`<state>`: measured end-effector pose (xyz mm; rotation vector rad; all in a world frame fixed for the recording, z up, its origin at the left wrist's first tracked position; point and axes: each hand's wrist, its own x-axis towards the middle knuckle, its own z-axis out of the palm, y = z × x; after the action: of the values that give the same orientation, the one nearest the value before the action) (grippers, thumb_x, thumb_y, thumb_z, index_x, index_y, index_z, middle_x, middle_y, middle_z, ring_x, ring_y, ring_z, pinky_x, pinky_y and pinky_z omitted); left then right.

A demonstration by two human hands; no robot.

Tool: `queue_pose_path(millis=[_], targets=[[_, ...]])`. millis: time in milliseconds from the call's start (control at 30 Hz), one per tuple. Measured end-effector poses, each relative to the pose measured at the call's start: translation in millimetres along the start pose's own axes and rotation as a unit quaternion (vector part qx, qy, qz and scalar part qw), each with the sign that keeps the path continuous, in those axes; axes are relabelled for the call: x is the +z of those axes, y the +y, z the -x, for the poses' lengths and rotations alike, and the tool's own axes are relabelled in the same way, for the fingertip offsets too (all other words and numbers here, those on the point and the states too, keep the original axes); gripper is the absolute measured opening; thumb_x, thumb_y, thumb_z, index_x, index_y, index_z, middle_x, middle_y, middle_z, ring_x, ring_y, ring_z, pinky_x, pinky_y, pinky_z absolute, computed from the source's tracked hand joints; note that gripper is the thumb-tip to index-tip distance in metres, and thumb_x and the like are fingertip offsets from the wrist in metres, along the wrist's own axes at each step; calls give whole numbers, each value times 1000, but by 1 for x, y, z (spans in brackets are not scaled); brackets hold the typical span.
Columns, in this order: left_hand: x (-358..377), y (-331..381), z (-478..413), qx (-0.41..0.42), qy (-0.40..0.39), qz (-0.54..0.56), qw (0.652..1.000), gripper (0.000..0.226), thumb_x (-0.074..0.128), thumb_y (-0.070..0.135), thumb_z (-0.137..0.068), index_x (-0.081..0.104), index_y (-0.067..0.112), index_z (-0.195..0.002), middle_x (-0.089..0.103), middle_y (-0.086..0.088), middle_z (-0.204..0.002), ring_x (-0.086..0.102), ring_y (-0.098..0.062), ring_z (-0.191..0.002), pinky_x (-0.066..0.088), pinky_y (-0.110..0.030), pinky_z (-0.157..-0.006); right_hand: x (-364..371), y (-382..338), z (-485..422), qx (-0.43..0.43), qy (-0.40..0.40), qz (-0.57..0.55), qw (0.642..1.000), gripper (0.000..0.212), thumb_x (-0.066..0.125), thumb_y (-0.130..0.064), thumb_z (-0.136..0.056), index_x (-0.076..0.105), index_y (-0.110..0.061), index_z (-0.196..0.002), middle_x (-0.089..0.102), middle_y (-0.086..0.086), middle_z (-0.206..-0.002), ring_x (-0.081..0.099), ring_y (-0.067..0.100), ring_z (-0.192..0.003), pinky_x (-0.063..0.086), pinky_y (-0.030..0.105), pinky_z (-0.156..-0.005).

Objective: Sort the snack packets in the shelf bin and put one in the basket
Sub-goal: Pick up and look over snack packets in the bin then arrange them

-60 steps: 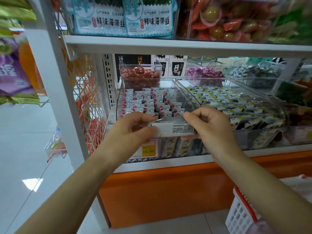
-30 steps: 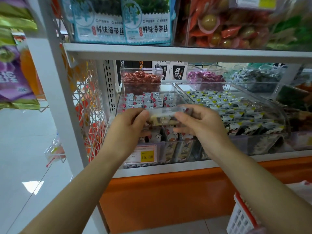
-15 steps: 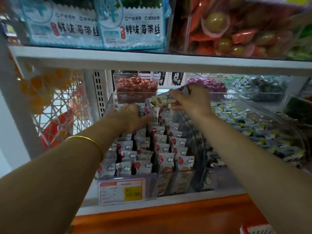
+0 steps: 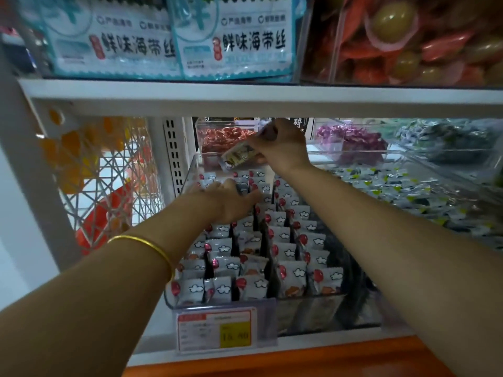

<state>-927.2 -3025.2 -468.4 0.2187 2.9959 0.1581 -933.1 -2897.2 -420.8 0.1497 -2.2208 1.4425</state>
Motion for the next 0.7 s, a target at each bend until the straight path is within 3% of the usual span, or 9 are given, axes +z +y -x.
queue_pose_path(millis=[67, 100, 200, 333, 467, 533, 600, 633, 700], targets=[[-1, 0, 4, -2, -11, -8, 1000, 101, 5, 85, -70, 21, 17, -144, 30, -11, -150, 29, -33, -137, 21, -53, -111, 9, -4, -3, -29, -10, 20, 999, 30, 71, -11, -81, 44, -11, -69, 52, -1, -74, 58, -7, -55, 43, 6, -44], [-1, -1, 6, -4, -15, -12, 1000, 101, 5, 85, -71, 21, 17, -144, 28, -11, -151, 27, -33, -137, 20, -53, -111, 14, -5, -5, -44, -16, 45, 998, 35, 71, -10, -81, 40, -15, -65, 48, -5, -70, 55, -5, -52, 39, 6, -42], [-1, -2, 9, -1, -21, -27, 999, 98, 7, 83, -74, 17, 18, -146, 20, -9, -155, 19, -32, -141, 15, -53, -113, 27, -2, -10, -90, -40, 148, 984, 29, 71, -17, -81, 42, -13, -82, 51, -6, -76, 51, 10, -73, 45, 22, -65], [2, -5, 11, 9, -20, -38, 999, 96, 6, 82, -74, 14, 22, -147, 14, -8, -157, 12, -30, -144, 8, -52, -115, 42, 5, -11, -126, -88, 227, 962, 40, 70, -19, -82, 47, -3, -111, 58, 8, -98, 54, 20, -89, 40, 25, -71], [3, -3, 17, 13, -19, -29, 999, 90, 8, 77, -80, 3, 20, -150, 3, -6, -158, -1, -26, -145, 0, -50, -116, 52, 12, -8, -120, -153, 293, 936, 21, 58, -21, -91, 56, -2, -99, 51, 8, -94, 48, 19, -87, 38, 24, -70], [1, -1, 24, 25, -12, -30, 999, 86, 9, 72, -85, -1, 17, -150, 0, -6, -158, -5, -22, -145, -3, -46, -115, 53, 16, -6, -107, -203, 360, 904, 22, 46, -22, -97, 59, -9, -84, 55, 5, -88, 49, 22, -90, 39, 32, -82], [-2, 1, 33, 34, -6, -23, 999, 82, 11, 68, -88, -1, 16, -150, 0, -6, -158, -5, -22, -145, -3, -46, -115, 51, 17, -4, -100, -207, 407, 884, 23, 42, -18, -96, 63, -13, -101, 58, 10, -110, 48, 27, -111, 36, 40, -98], [-4, 1, 39, 36, -4, -21, 999, 81, 12, 67, -89, -1, 16, -150, 0, -6, -158, -6, -22, -145, -3, -46, -116, 48, 15, -3, -95, -190, 397, 893, 27, 42, -15, -96, 62, -15, -113, 54, 13, -123, 47, 30, -116, 37, 40, -101], [-7, 3, 52, 43, -4, -29, 999, 80, 11, 65, -90, -3, 14, -150, -4, -7, -158, -9, -23, -145, -2, -47, -117, 38, 10, 2, -88, -148, 322, 931, 30, 43, -8, -94, 61, -14, -117, 56, 14, -127, 54, 29, -113, 43, 33, -95]])
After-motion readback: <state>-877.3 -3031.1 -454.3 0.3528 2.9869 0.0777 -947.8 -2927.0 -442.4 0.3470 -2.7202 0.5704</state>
